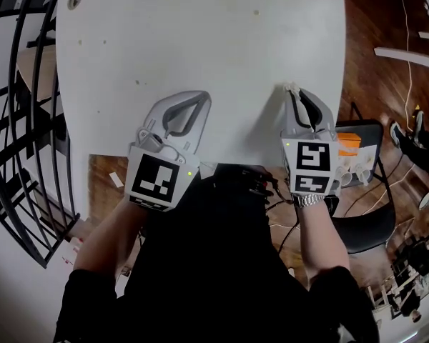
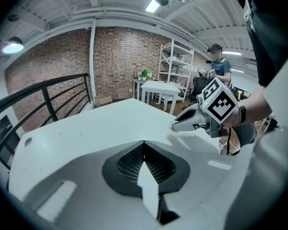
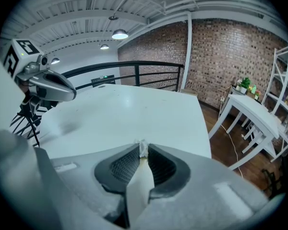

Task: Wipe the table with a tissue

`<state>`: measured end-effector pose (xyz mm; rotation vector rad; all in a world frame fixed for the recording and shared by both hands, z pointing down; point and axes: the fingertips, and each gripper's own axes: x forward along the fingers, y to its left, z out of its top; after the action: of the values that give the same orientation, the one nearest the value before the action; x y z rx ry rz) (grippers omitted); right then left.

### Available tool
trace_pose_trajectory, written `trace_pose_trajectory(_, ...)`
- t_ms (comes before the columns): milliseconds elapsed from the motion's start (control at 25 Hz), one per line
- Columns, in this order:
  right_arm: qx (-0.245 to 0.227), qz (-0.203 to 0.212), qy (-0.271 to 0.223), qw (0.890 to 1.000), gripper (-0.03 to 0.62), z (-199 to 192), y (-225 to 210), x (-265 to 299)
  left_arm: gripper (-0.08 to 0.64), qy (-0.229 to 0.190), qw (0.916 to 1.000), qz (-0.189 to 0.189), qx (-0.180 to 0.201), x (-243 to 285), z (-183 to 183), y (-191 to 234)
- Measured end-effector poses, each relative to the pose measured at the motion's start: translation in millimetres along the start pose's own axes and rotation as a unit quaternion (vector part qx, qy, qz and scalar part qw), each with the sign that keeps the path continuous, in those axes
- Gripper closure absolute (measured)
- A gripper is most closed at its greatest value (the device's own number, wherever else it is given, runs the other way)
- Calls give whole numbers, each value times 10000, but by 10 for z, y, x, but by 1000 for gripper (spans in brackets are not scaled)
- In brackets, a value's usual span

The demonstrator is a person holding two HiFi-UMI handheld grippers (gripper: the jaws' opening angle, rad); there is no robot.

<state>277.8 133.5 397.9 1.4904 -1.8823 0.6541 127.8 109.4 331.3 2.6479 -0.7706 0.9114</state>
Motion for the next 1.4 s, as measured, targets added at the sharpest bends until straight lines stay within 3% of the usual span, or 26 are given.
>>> trace_pose_trajectory(320, -201, 28, -133, 9997, 548, 249, 292, -79, 543, -81, 9997, 184, -119, -296, -145, 244)
trace_pose_trajectory(800, -528, 354, -144, 9979, 548, 633, 1209, 94, 543, -93, 9982, 451, -391, -827, -548, 869)
trace_pose_trajectory(1400, -779, 926, 54, 9926, 548, 905, 2238, 611, 543, 191, 9967, 445, -653, -1174, -1092, 1476)
